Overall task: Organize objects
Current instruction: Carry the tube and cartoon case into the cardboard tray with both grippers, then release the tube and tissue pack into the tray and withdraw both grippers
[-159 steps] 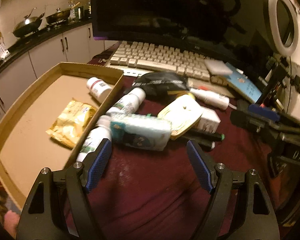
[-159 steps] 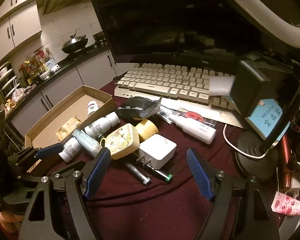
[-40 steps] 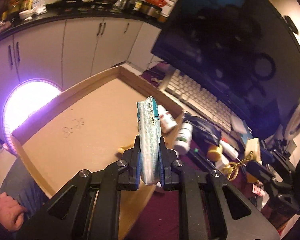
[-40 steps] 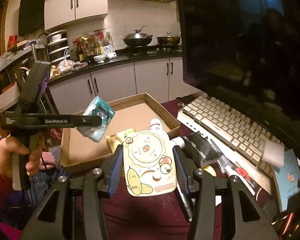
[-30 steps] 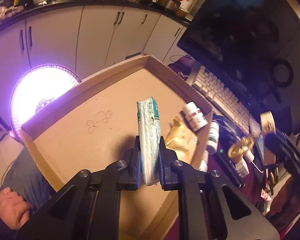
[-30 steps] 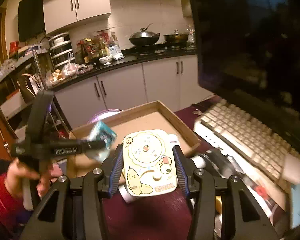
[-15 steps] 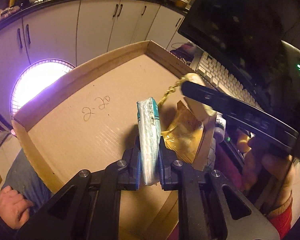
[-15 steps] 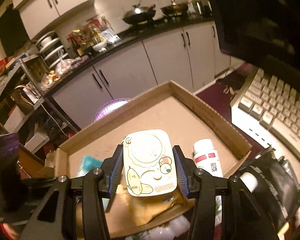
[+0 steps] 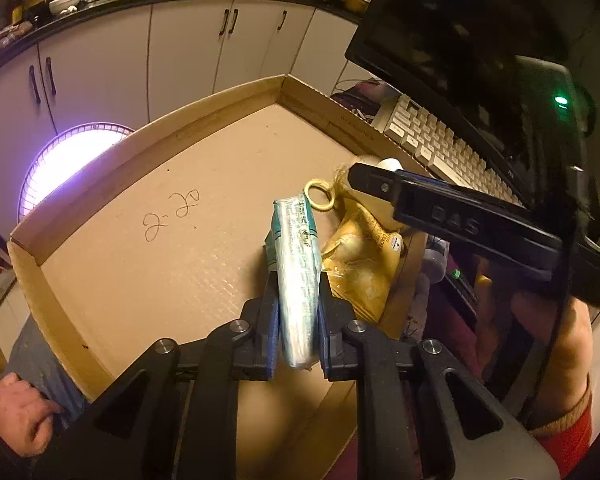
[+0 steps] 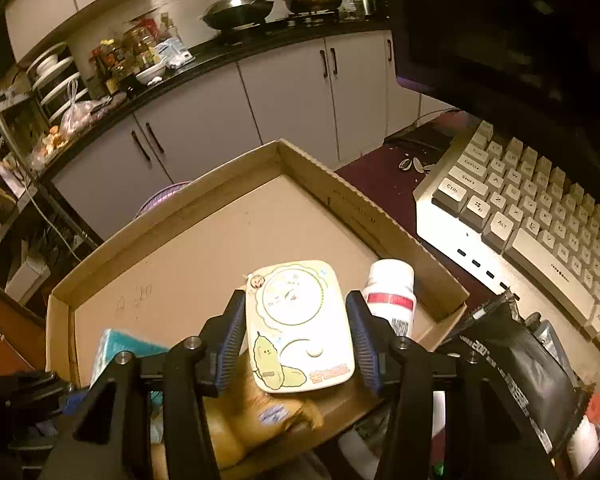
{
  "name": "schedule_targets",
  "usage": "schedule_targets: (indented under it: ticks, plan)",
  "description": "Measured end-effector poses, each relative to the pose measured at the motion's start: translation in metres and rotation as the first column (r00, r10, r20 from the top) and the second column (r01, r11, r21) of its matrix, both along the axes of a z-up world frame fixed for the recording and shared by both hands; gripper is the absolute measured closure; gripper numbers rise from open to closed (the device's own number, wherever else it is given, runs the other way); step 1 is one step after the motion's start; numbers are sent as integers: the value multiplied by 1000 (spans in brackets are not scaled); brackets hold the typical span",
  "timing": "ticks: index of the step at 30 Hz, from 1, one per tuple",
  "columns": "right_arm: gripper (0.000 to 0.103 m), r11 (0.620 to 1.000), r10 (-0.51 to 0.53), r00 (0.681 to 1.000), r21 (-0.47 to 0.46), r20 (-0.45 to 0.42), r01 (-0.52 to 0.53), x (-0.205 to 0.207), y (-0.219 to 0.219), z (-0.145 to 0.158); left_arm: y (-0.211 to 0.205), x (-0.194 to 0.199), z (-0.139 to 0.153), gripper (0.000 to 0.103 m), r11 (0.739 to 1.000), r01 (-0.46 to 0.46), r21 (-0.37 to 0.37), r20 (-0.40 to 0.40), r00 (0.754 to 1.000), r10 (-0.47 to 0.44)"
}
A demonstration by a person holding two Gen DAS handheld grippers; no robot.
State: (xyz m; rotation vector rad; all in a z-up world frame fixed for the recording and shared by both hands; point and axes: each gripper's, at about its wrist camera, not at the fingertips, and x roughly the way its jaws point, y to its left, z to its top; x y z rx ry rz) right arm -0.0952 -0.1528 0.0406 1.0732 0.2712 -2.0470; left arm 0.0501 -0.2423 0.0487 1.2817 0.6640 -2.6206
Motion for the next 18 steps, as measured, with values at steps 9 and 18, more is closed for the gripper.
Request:
schedule_targets:
  ticks: [9, 18]
  plan:
    - [26, 977, -41, 999, -208, 12, 43, 54, 72, 64, -1, 11, 9, 70, 999, -41, 26, -54, 998, 42]
    - [24, 964, -71, 994, -263, -78, 48, 104, 138, 94, 14, 21, 26, 69, 998, 49, 48, -150, 988, -41]
